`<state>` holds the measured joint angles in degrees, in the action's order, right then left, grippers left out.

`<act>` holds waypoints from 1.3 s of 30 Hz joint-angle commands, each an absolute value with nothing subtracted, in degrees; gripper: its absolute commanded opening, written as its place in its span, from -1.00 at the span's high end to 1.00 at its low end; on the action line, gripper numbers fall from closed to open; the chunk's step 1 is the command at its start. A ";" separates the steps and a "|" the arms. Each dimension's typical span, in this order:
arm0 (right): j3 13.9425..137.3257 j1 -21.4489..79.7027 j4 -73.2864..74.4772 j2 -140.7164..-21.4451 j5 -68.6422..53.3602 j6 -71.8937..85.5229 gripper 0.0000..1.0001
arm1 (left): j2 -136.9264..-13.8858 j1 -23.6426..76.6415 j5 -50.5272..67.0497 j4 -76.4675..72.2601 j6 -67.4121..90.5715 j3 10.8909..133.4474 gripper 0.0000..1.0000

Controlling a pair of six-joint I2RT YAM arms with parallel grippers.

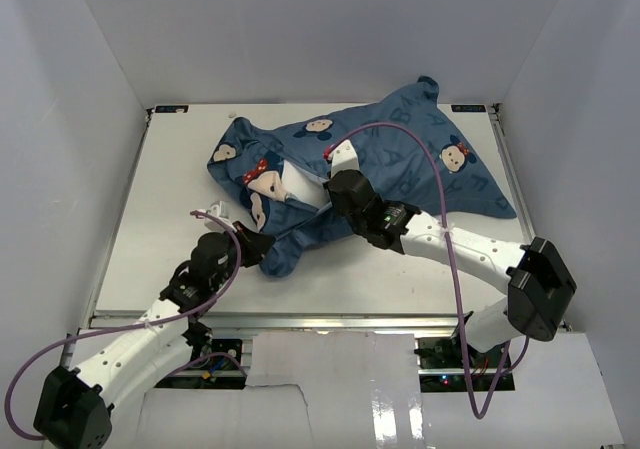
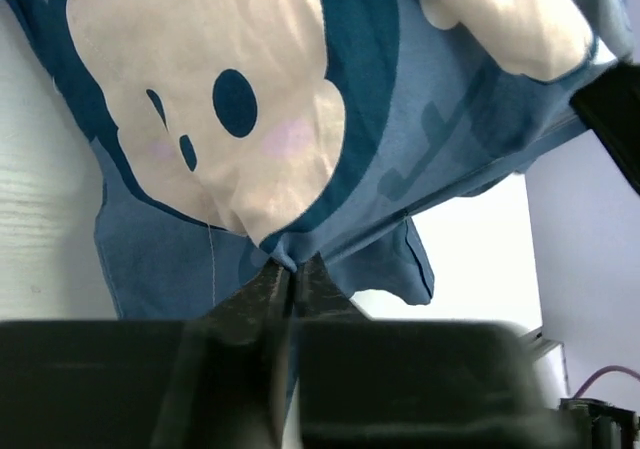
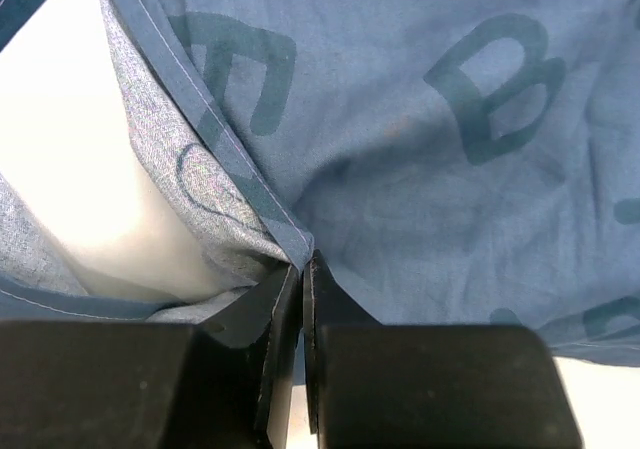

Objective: Remove the pillowcase from the pillow

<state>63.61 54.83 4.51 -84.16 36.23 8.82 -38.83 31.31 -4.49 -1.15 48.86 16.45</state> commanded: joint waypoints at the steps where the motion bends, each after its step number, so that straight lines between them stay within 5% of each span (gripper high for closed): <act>1: 62.85 53.35 2.21 -83.15 37.27 9.66 0.85 | -40.51 30.94 -5.98 2.28 46.41 19.05 0.60; 2: 61.62 53.35 1.50 -82.80 35.09 10.10 0.85 | -40.95 30.85 -5.45 2.89 44.75 20.55 -0.08; 5: 58.81 53.52 -2.61 -81.04 29.56 12.47 0.85 | -42.80 30.85 -4.84 8.69 42.46 30.44 -0.50; 14: 57.22 55.02 -5.62 -81.04 27.60 15.55 0.84 | -53.84 31.55 -2.54 11.95 47.46 46.05 -0.78; 25: 55.90 55.90 -5.71 -79.19 28.48 14.85 0.85 | -66.35 32.34 -6.50 14.93 49.13 47.19 -0.95; 29: 55.98 56.07 -5.98 -78.66 27.07 15.38 0.85 | -68.38 32.70 -7.64 17.13 49.31 47.72 -0.77; 34: 56.60 56.16 -5.27 -78.58 27.51 15.47 0.85 | -67.41 32.96 -9.05 19.25 48.34 46.15 -0.27; 39: 56.16 56.16 -5.27 -77.43 26.99 16.08 0.85 | -70.57 32.96 -9.94 21.97 46.50 47.20 -0.36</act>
